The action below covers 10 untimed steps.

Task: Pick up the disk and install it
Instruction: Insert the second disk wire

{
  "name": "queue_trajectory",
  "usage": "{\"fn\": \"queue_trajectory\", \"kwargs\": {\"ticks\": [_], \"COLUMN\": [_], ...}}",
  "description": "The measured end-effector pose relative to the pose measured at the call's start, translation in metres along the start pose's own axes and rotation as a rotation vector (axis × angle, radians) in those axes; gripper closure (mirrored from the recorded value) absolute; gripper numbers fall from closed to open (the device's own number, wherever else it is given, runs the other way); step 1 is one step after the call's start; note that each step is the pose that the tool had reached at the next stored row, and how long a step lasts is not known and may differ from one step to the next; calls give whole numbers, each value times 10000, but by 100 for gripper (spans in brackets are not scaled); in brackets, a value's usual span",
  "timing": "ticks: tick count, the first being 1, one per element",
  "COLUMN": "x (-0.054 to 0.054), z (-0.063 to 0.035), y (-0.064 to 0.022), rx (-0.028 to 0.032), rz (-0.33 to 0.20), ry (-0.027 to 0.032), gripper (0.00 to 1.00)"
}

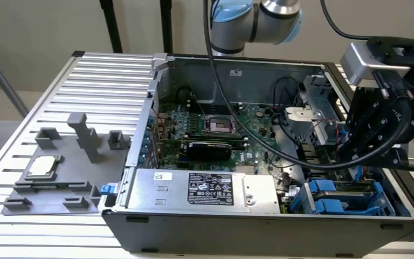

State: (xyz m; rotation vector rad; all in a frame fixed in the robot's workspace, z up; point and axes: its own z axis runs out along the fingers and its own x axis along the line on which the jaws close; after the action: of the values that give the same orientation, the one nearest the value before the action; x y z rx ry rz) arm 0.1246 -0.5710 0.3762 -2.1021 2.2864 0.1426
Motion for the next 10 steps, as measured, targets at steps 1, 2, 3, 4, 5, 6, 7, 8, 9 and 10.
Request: {"fn": "queue_trajectory", "kwargs": {"ticks": [1, 2, 3, 4, 5, 6, 7, 8, 9, 10], "x": [-10, -21, -33, -46, -61, -79, -95, -112, -123, -130], "z": [-7, -14, -22, -30, -39, -48, -55, -62, -64, -65], "y": [-17, -33, -47, -60, -71, -80, -88, -101, -119, -139], "rx": [0, 0, 0, 0, 0, 0, 1, 1, 3, 4], "rz": [0, 0, 0, 0, 2, 3, 5, 9, 14, 21], "ry": [0, -2, -1, -2, 0, 0, 2, 8, 15, 31], "gripper": [76, 74, 68, 68, 68, 62, 62, 62, 62, 62]}}
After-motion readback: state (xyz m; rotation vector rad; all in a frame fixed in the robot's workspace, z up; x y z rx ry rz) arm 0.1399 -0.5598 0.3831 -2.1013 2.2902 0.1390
